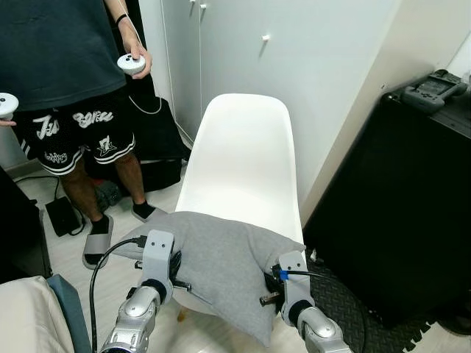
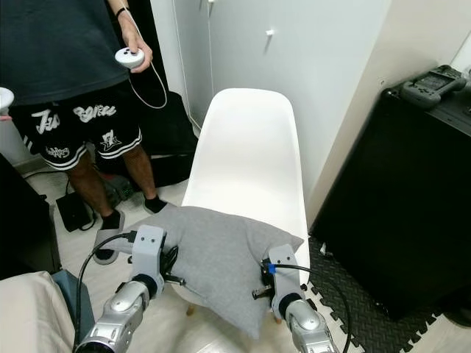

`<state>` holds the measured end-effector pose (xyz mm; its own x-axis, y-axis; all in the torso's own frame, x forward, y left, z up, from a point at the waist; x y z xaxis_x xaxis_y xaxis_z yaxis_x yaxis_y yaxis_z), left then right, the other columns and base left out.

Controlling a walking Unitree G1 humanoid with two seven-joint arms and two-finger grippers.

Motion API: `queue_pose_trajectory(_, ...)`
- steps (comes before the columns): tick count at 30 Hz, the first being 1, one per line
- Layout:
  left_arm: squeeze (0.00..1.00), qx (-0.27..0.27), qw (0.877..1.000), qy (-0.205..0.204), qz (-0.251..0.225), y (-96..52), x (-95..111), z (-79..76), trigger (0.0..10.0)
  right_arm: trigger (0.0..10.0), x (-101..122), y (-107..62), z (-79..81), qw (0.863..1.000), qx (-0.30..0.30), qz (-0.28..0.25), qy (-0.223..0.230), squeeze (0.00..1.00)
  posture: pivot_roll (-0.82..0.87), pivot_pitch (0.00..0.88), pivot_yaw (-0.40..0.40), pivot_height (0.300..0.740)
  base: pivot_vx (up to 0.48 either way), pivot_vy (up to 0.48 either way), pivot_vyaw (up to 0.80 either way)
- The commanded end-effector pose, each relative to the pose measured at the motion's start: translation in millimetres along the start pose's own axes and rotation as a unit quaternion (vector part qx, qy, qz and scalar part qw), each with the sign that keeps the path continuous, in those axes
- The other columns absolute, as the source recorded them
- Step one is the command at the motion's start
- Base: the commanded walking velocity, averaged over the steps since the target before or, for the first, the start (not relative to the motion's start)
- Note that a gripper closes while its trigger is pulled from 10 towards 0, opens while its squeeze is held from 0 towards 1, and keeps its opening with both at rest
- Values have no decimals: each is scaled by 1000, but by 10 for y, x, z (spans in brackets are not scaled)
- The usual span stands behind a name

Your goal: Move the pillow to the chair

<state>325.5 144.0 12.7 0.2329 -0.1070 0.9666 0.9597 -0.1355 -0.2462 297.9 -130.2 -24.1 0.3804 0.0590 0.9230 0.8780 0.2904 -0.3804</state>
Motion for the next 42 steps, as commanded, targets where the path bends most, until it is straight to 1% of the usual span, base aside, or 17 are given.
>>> queue_pose_trajectory(1, 0, 38, 999, 8, -15, -3, 65, 210, 10000, 10000, -26, -36, -97, 1000, -19, 5, 2, 0, 12, 118, -39, 672, 0, 0, 0)
queue_pose_trajectory(6, 0, 40, 999, 13, -11, 3, 59, 199, 10000, 10000, -9, -39, -108, 1000, -21, -2, 5, 0, 12, 119, -38, 672, 0, 0, 0)
queue_pose_trajectory(8, 0, 39, 999, 12, -10, 9, 52, 167, 10000, 10000, -14, -43, -116, 1000, -22, -1, 10, 0, 10, 119, -37, 672, 0, 0, 0)
queue_pose_trajectory(10, 0, 37, 999, 12, -10, 11, 52, 144, 10000, 10000, -16, -49, -110, 1000, -17, -4, 19, 0, 9, 120, -36, 662, 0, 0, 0)
queue_pose_trajectory(15, 0, 37, 999, 10, -11, 11, 51, 133, 10000, 10000, -16, -51, -120, 1000, -21, -3, 12, 0, 9, 119, -36, 652, 0, 0, 0)
queue_pose_trajectory(19, 0, 38, 999, 10, -10, 14, 52, 149, 10000, 10000, -13, -45, -117, 1000, -22, -1, 10, 0, 10, 121, -35, 652, 0, 0, 0)
queue_pose_trajectory(22, 0, 39, 999, 11, -10, 17, 53, 159, 10000, 10000, 8, -40, -108, 1000, -20, -6, 11, 0, 11, 119, -36, 637, 0, 0, 0)
queue_pose_trajectory(25, 0, 39, 999, 11, -10, 15, 55, 160, 10000, 10000, 16, -34, -104, 1000, -21, -7, 9, 0, 10, 120, -34, 637, 0, 0, 0)
queue_pose_trajectory(27, 0, 38, 999, 11, -11, 17, 62, 159, 10000, 10000, 7, -26, -95, 1000, -17, -4, 13, 0, 11, 121, -35, 637, 0, 0, 0)
queue_pose_trajectory(28, 0, 38, 999, 11, -12, 18, 64, 158, 10000, 10000, 13, -26, -82, 1000, -11, -8, 23, 0, 11, 120, -35, 632, 0, 0, 0)
queue_pose_trajectory(30, 0, 39, 999, 11, -12, 19, 68, 160, 10000, 10000, 20, -26, -72, 1000, -7, -10, 23, 0, 11, 120, -35, 627, 0, 0, 0)
queue_pose_trajectory(32, 0, 40, 999, 11, -13, 24, 79, 171, 10000, 10000, 37, -12, -73, 1000, -9, -8, 9, 0, 12, 122, -36, 617, 0, 0, 0)
queue_pose_trajectory(34, 0, 41, 999, 11, -14, 28, 88, 183, 10000, 10000, 59, -3, -76, 1000, -11, -11, 7, 0, 15, 121, -37, 613, 0, 0, 0)
queue_pose_trajectory(42, 0, 46, 999, 16, -16, 14, 92, 227, 10000, 10000, 69, 9, -66, 1000, -8, -11, 13, 0, 19, 124, -40, 608, 0, 0, 0)
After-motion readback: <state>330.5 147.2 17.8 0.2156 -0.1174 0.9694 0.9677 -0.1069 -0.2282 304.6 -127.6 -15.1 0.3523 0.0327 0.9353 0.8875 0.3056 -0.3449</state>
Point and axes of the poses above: a point about 5 cm out from each wrist's last joint towards the gripper, its own y axis pointing out of the wrist towards the gripper, its own x axis along the axis of the wrist's last joint, z = x × y, the point moved 4 cm from there along y, pointing out of the wrist towards the gripper, and after that the axes turned 4 degrees about y, right-handed, at the moved point
